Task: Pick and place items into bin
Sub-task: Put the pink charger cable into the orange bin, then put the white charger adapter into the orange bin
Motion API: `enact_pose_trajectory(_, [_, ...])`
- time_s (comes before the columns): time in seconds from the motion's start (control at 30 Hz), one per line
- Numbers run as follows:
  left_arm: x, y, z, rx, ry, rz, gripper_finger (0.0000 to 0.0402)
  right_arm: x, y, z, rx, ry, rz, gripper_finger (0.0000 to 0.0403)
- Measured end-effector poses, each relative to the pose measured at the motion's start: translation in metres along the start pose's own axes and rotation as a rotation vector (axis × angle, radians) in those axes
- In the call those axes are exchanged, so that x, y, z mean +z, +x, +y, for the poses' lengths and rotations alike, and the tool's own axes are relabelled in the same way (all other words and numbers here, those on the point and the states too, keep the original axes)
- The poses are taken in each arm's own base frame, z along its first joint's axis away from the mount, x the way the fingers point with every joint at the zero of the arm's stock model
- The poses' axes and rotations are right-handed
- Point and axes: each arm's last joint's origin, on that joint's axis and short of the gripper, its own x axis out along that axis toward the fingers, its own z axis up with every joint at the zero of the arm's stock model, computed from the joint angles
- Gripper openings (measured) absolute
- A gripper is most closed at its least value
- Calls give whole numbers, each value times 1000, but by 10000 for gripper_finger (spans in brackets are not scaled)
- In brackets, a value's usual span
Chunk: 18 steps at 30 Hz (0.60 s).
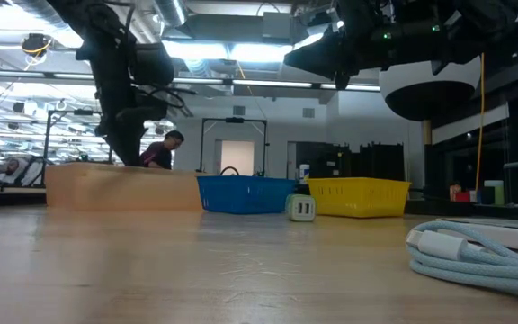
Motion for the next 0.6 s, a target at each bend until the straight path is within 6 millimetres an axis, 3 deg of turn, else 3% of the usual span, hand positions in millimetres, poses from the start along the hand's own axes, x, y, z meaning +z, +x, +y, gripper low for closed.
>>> enact_pose_trajectory(0.3, [4, -1, -1, -4, 65, -42, 94, 0, 0, 0, 0, 0, 0, 0])
enact_pose_trajectory(0.6, [2, -15, -2, -89, 130, -99, 86, 0, 0, 0, 0, -1, 2, 0])
